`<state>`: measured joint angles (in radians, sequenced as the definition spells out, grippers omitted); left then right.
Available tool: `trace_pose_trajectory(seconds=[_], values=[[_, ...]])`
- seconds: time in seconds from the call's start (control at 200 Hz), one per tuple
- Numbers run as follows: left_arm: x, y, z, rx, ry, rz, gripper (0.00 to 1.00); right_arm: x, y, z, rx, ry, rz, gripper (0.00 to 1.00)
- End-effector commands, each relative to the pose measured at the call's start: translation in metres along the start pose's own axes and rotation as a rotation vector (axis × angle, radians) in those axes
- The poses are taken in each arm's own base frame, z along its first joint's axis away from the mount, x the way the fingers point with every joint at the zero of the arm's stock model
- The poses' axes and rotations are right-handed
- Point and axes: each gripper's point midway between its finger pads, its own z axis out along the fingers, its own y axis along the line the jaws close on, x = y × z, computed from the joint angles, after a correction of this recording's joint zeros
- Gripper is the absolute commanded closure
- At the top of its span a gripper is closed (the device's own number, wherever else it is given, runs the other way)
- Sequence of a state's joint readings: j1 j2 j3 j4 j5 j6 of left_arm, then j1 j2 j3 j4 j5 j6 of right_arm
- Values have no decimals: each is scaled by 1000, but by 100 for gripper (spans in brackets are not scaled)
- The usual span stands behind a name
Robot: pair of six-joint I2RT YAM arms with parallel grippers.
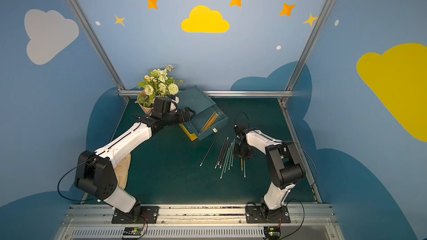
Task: Please place the pencils in the drawer according to their color
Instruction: Pick up the pencil from the center of the board.
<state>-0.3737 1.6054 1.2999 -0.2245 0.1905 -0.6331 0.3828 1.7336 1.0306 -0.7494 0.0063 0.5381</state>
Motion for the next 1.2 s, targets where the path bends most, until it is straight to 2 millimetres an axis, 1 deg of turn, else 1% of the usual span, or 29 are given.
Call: trace_pose_trajectory(seconds=[0.0, 0.145, 0.355, 0.446, 0.546, 0.591, 0.726, 0.876, 0.996, 1.196], values=[[-2, -6, -3, 18, -1, 13, 0, -3, 1, 2, -2, 1, -7, 67], [-3, -7, -3, 19, -3, 13, 0, -2, 1, 6, -3, 15, -8, 71], [-1, -6, -2, 18, 0, 10, 0, 3, 0, 9, -1, 33, -8, 86], [-1, -7, -1, 18, 0, 11, 0, 3, 1, 7, -6, 30, -6, 92], [-1, -6, -2, 18, 0, 10, 0, 1, 3, 1, -24, 15, -6, 100], [-2, -7, -2, 19, -1, 10, 0, 0, 5, -4, -34, 5, -5, 100], [-2, -7, -3, 20, -2, 12, 0, -4, 10, -25, -71, -36, 0, 100], [-3, -8, -4, 21, -5, 15, 0, -10, 16, -55, -115, -90, 1, 100], [-4, -9, -5, 20, -7, 19, 0, -16, 22, -84, -158, -147, 2, 100], [-8, -11, -7, 15, -18, 36, 0, -31, 37, -144, -252, -260, 5, 100]])
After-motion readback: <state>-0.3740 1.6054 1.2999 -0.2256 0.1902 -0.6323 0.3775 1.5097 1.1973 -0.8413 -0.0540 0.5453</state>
